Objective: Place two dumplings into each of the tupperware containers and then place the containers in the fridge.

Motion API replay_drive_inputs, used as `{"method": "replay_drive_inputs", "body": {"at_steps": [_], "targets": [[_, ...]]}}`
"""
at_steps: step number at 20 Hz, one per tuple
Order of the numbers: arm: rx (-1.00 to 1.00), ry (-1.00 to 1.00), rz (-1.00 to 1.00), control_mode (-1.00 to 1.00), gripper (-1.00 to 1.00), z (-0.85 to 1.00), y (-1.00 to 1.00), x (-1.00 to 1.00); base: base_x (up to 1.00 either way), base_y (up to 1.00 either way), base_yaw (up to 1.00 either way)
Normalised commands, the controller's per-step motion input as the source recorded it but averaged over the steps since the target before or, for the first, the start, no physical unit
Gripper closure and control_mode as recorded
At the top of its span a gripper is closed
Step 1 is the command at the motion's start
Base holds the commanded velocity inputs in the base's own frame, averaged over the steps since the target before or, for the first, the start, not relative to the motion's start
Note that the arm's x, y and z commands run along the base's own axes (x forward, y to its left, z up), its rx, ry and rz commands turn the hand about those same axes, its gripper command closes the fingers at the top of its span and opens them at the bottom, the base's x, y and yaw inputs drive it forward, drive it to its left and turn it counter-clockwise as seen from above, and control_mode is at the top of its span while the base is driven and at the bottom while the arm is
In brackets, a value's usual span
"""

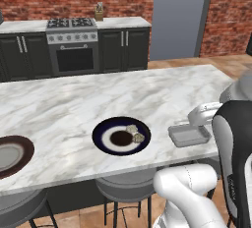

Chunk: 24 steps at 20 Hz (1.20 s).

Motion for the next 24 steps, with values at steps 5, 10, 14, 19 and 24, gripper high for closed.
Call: {"method": "replay_drive_inputs", "body": {"at_steps": [5,10,14,19,24], "targets": [[0.01,0.08,0.01,-1.0,-1.0,-0.54,0.25,1.0,0.0,0.0,0.0],[0.0,0.21,0.01,-1.0,-1.0,-0.92,0.78,1.0,0.0,0.0,0.0],[0.06,0.21,0.04,-1.0,-1.0,-0.83,0.26,0.66,0.0,0.0,0.0],[0.08,0.22,0.09,-1.0,-1.0,-0.67,0.01,0.68,0.0,0.0,0.0],[0.02,0.16,0.04,-1.0,-1.0,-0.51,0.06,0.46,0.0,0.0,0.0]]}}
